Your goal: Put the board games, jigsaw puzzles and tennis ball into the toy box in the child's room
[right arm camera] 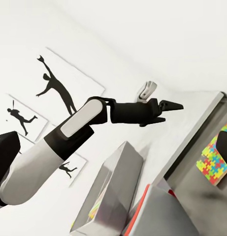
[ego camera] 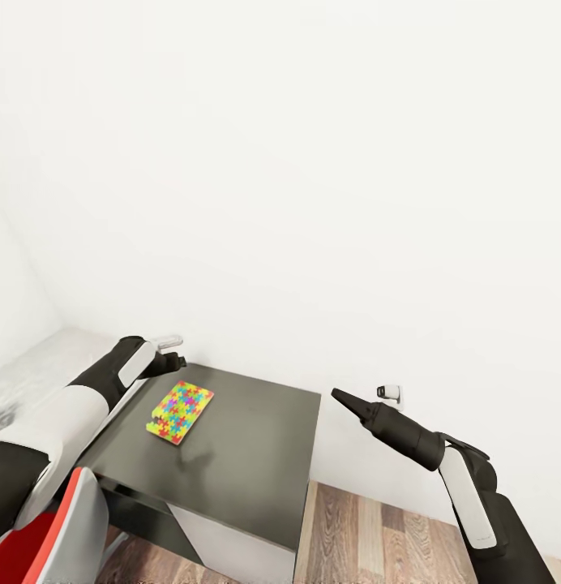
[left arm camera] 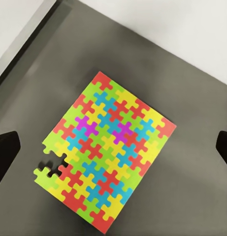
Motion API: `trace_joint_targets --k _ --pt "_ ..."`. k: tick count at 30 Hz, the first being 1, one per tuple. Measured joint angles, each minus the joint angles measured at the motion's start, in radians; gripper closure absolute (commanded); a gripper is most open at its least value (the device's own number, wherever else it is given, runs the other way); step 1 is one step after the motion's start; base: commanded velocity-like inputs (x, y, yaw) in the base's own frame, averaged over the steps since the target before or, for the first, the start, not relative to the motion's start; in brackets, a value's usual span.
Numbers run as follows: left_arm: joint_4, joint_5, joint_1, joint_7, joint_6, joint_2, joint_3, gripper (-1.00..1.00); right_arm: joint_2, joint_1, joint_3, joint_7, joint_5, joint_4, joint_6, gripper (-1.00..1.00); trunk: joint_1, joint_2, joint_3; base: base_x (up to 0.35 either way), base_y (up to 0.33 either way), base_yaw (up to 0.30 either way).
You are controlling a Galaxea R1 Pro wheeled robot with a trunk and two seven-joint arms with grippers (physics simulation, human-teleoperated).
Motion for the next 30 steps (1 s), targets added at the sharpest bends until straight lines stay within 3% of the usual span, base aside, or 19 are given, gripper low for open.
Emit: trace_joint_targets --k 6,15,30 --pt "-0.001 0.000 0.000 0.000 -0.005 0.000 0.000 -1.00 0.000 0.000 0.000 0.000 0.000 0.000 0.000 -1.00 -0.023 0.042 0.009 0.000 0.000 0.000" --pt "-0.001 0.000 0.000 0.000 -0.068 0.001 -0.001 -1.00 -0.001 0.000 0.000 0.000 0.001 0.000 0.000 -1.00 -0.058 0.105 0.023 0.000 0.000 0.000" --pt "-0.003 0.000 0.000 -0.001 -0.158 0.001 -0.001 -1.00 -0.001 0.000 0.000 0.000 0.001 0.002 -0.002 -1.00 -0.058 0.106 -0.002 0.000 0.000 0.000"
